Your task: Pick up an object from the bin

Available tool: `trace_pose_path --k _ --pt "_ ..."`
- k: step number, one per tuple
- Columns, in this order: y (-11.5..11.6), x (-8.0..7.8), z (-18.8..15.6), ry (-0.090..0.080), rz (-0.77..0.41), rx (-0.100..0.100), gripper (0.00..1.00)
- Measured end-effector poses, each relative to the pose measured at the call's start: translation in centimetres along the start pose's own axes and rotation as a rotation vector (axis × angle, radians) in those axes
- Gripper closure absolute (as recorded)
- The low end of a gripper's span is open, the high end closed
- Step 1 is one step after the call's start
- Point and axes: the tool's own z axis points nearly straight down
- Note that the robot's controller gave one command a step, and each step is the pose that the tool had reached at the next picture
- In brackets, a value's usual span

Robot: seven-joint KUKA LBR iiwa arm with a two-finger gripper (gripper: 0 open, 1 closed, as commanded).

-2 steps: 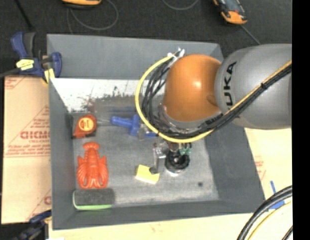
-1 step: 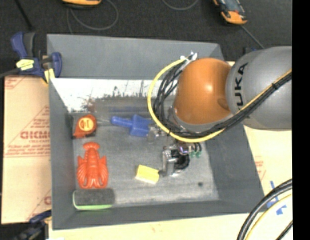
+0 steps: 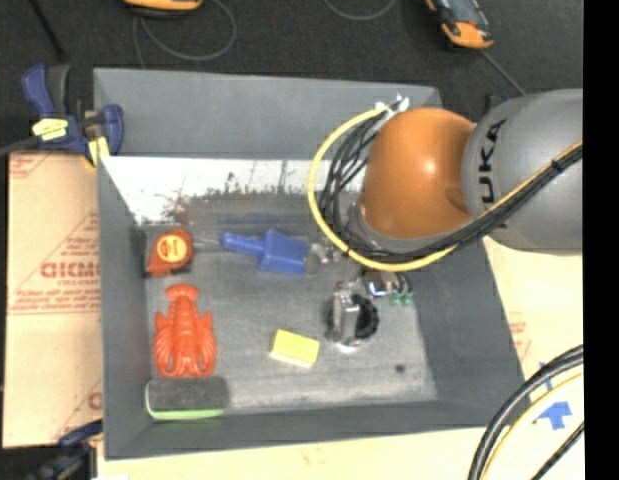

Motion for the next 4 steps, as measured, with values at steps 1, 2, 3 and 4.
trace_pose_path --k 1,2,3,4 --pt "1.6 3.0 1.4 0.004 -0.019 0.000 0.00" --pt "1.5 4.0 4.4 0.004 -0.065 -0.001 0.00" --pt "1.8 4.4 6.2 0.007 0.012 -0.001 0.00" --pt "2.5 3.6 7.0 0.005 0.045 0.000 0.00"
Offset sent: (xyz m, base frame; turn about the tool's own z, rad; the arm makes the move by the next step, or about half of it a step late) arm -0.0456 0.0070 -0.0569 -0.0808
